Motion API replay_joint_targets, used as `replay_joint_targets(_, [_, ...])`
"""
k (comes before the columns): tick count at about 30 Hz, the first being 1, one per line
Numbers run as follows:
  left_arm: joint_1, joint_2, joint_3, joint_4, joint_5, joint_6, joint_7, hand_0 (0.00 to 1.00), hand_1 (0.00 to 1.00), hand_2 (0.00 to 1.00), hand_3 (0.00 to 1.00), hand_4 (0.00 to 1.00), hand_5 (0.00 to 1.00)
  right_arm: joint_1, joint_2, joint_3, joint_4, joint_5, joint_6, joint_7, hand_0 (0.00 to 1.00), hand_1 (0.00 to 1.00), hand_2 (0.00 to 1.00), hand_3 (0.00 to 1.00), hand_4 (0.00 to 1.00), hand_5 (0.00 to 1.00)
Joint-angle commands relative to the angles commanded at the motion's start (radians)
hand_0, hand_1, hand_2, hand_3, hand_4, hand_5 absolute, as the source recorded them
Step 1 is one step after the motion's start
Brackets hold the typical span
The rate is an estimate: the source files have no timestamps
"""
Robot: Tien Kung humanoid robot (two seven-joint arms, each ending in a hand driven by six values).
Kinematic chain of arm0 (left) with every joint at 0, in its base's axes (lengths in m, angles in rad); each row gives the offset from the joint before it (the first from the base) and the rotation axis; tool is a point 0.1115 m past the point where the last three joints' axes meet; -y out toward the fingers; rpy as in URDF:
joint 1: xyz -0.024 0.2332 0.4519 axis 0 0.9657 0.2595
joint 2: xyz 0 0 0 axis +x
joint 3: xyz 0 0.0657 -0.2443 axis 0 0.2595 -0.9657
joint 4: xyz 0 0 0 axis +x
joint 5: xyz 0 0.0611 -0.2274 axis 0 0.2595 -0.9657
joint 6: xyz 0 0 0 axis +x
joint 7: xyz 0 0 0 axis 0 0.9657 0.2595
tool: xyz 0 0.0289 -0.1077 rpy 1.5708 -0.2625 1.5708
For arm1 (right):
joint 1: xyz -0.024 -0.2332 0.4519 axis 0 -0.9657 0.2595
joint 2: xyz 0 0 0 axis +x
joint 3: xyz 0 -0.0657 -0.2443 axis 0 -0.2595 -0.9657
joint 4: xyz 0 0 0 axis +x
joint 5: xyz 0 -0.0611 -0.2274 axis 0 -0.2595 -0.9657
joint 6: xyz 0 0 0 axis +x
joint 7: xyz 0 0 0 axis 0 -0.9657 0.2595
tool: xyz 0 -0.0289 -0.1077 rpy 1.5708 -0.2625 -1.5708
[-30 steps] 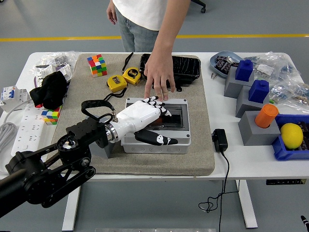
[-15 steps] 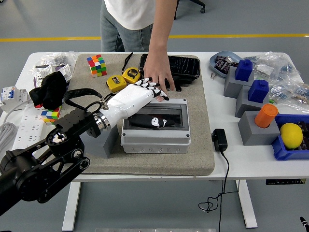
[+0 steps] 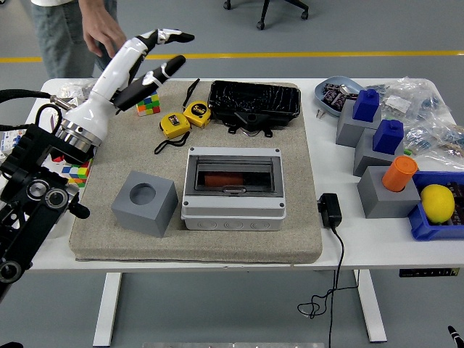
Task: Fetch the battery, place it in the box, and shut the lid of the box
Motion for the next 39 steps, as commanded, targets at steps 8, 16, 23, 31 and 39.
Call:
replay_joint_targets(8, [0.039, -0.028, -0.204, 0.011, -0.338, -0.004, 0.011, 0.958, 0.92, 0.841, 0.78, 0.998, 0.998, -0.002, 0.003, 0.005, -0.001, -0.002, -0.003, 0.0, 0.673, 0.589, 0.602, 0.652, 0.998, 0.998])
replay_joint_targets(16, [0.08, -0.015, -0.312, 0.097, -0.497, -0.02, 0.047, 0.959, 0.93, 0.854, 0.797, 0.998, 0.998, -0.001, 0.003, 0.008, -0.001, -0.002, -0.002, 0.0, 0.673, 0.589, 0.602, 0.652, 0.998, 0.998])
replay_joint_targets(23, [0.108, -0.006, -0.335, 0.223, -0.408, -0.043, 0.073, 0.962, 0.932, 0.854, 0.801, 0.998, 0.998, 0.001, 0.003, 0.01, -0.001, -0.009, -0.002, 0.0, 0.673, 0.589, 0.602, 0.652, 0.998, 0.998])
replay_joint_targets(31, [0.137, 0.003, -0.338, 0.248, -0.309, -0.076, 0.075, 0.998, 0.935, 0.85, 0.787, 0.998, 0.998, -0.001, -0.002, 0.006, -0.008, -0.018, 0.008, -0.002, 0.767, 0.635, 0.635, 0.663, 0.998, 0.998])
replay_joint_targets(39, [0.146, 0.011, -0.324, 0.225, -0.298, -0.155, 0.116, 0.998, 0.931, 0.856, 0.798, 0.998, 0.998, -0.01, 0.001, -0.003, -0.011, -0.02, 0.019, -0.014, 0.83, 0.742, 0.712, 0.714, 0.998, 0.998])
